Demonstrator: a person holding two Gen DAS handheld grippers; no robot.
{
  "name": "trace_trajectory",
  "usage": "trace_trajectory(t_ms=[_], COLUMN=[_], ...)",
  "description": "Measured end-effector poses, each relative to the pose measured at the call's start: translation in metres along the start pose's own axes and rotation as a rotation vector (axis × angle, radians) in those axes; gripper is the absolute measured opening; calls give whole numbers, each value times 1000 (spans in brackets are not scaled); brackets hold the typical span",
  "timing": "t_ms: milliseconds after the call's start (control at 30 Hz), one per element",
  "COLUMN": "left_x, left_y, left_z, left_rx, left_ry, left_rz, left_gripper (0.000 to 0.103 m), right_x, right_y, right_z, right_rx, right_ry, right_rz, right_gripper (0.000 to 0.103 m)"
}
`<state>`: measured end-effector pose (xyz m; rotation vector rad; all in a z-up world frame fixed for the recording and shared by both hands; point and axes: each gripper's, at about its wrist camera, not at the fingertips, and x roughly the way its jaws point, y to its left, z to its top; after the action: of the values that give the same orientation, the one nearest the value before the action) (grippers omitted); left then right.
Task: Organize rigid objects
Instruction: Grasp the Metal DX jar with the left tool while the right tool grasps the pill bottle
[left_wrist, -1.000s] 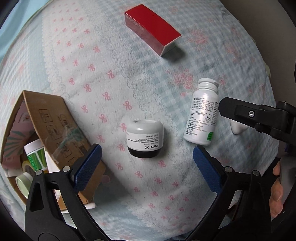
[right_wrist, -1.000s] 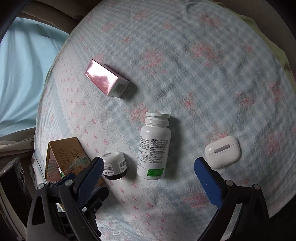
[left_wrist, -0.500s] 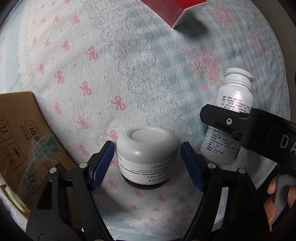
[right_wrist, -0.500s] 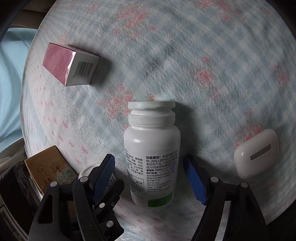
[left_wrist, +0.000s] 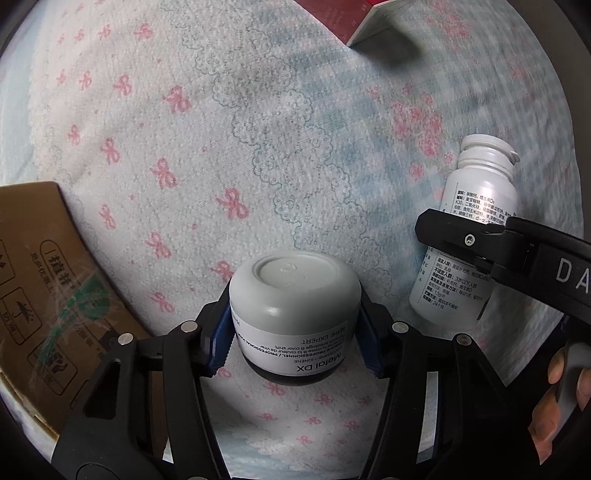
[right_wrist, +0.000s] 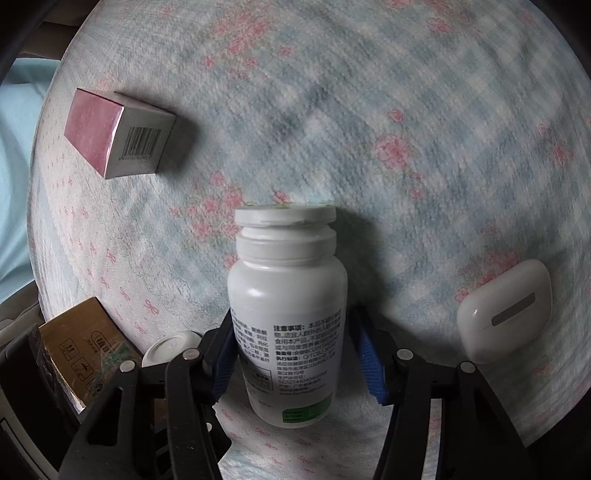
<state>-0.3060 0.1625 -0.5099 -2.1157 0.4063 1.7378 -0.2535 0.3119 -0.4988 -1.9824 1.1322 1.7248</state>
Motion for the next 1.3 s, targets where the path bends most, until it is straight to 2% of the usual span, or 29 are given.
trace_trajectory(t_ms=[33, 400, 633, 833, 900, 967, 1033, 1133, 1167, 1300], left_x=[-1, -25, -57, -109, -132, -154, -177, -196, -207, -243], left_y=[0, 0, -4, 2, 4, 17, 24, 44, 51, 76], left_z=[-1, -14, -29, -53, -63, -56, -81, -97, -107, -142], left_rx=[1, -7, -26, -65, -86, -103, -117, -139, -149, -182], left_ry=[-4, -66, -130, -235, -278, -323, -365, -414, -430, -500], left_rz=[-2, -21, -41, -59, -69, -82, -96, -100, -104, -117], left_gripper=[53, 53, 53, 53, 53, 53, 53, 53, 53, 53], right_x=[-1, -20, -52, -108, -123, -139, -158, -164, -160, -177], right_y=[-1, -22, -33, -12, -10, -10, -6, 28, 55, 81], right_z=[0, -6, -14, -26, -43, -59, -71, -98, -103, -133], right_rx=[-1, 24, -10, -166, -215, -258, -300, -359, -370, -437], right_ry=[-2, -35, -79, -175, -205, -227, -241, -268, -273, -286], right_rz=[6, 72, 93, 80, 80, 91, 101, 100, 102, 108], right_gripper=[46, 46, 46, 46, 46, 46, 46, 46, 46, 46])
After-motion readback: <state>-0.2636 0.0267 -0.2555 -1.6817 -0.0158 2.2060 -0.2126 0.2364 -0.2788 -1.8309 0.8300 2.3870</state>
